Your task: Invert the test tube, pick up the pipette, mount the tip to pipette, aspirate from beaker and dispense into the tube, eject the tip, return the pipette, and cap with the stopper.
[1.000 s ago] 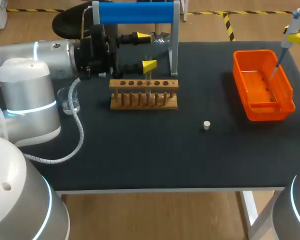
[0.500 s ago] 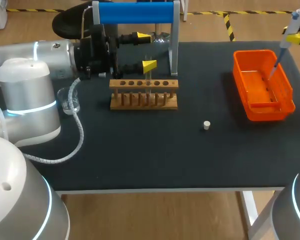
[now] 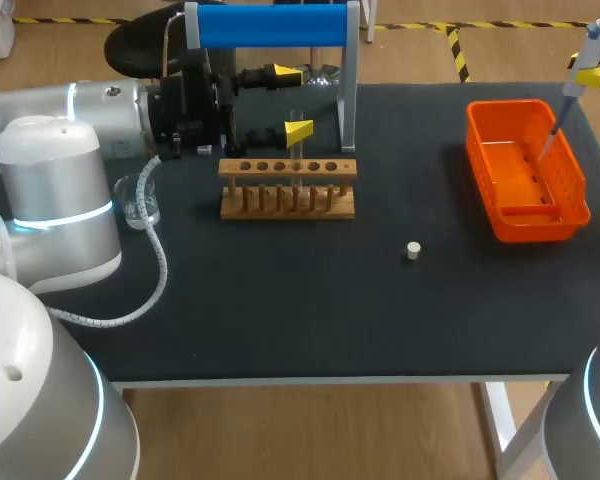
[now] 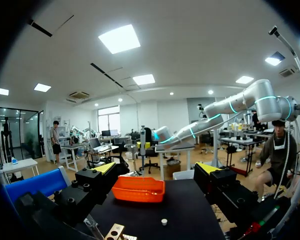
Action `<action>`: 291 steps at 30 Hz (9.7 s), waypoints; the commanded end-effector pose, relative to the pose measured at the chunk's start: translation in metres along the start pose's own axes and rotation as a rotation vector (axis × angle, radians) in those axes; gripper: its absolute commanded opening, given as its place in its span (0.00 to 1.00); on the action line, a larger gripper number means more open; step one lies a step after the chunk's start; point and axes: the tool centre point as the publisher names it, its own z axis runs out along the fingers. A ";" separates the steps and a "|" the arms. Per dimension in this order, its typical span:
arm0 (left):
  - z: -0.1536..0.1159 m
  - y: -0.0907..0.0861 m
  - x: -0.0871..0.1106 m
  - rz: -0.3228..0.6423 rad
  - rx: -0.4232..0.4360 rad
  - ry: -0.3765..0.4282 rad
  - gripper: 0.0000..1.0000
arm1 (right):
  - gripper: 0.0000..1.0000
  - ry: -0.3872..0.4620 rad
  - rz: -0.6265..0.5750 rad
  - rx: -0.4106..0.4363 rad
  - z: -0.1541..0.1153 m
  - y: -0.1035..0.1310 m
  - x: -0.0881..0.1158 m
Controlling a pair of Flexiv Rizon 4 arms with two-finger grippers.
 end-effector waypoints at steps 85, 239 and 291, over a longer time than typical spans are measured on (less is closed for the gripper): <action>0.226 -0.041 -0.043 -0.011 -0.063 0.066 1.00 | 0.00 -0.047 -0.001 0.001 0.005 0.001 -0.002; 0.405 0.000 -0.066 -0.069 -0.071 0.258 0.00 | 0.00 -0.047 -0.001 0.001 0.005 0.001 -0.002; 0.270 -0.065 -0.072 -0.008 -0.148 0.133 1.00 | 0.00 -0.047 -0.001 0.001 0.005 0.001 -0.002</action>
